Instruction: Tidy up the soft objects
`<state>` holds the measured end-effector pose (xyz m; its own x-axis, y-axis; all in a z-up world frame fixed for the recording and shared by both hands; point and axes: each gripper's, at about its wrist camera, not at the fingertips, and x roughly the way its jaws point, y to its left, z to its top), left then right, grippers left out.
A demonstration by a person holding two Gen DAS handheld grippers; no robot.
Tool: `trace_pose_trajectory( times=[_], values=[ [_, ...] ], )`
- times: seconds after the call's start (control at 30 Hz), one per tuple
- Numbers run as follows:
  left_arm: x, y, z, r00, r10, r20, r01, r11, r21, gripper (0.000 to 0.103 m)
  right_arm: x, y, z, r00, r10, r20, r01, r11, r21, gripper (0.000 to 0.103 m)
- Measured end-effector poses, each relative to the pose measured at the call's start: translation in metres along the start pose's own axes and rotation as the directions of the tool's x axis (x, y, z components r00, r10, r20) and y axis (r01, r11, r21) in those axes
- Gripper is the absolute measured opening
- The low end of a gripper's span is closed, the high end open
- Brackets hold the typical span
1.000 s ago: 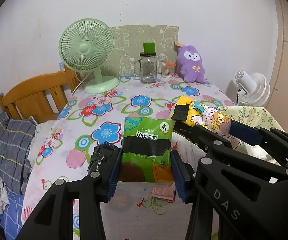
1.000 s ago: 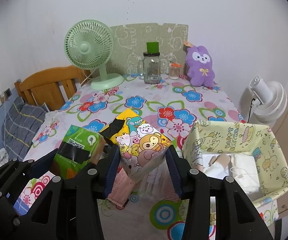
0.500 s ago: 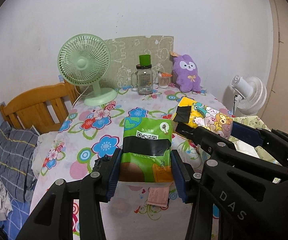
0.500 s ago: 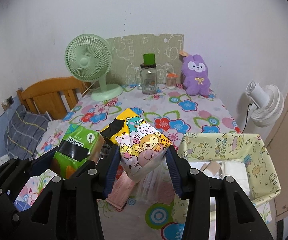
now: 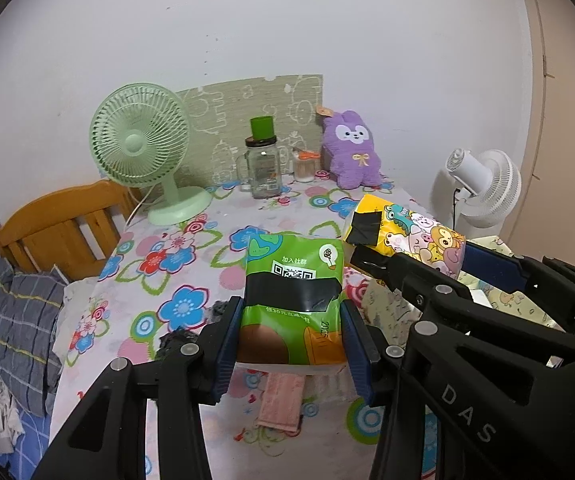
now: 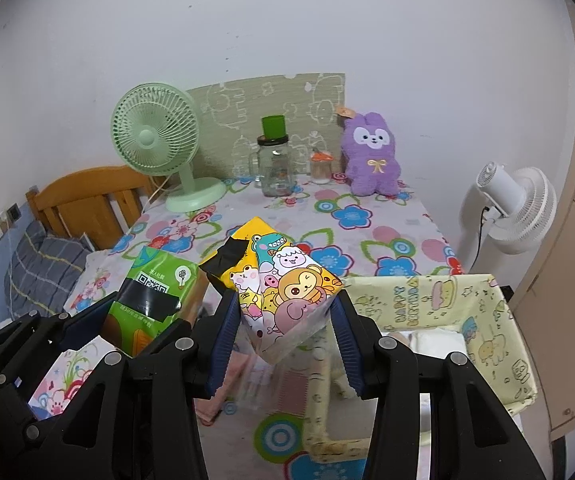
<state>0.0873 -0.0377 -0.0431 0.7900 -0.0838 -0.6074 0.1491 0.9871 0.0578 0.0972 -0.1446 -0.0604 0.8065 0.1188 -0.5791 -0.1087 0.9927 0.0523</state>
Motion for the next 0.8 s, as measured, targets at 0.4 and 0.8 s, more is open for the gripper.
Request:
trace_pose_trajectory(
  times=[0.4,0.8],
  values=[
    [0.010,-0.036,0.007,0.999,-0.047,-0.001,0.047,0.998,0.036,0.049,-0.002,-0.037,0.001,0.999,-0.047,0.002,0.047,0.999,0.024,0.049],
    [0.024,-0.070,0.012,0.995,-0.100,-0.014,0.101,0.992,0.074,0.049,-0.002,-0.073,-0.005,0.995,-0.101,-0.010,0.101,0.993,0.058,0.049]
  ],
)
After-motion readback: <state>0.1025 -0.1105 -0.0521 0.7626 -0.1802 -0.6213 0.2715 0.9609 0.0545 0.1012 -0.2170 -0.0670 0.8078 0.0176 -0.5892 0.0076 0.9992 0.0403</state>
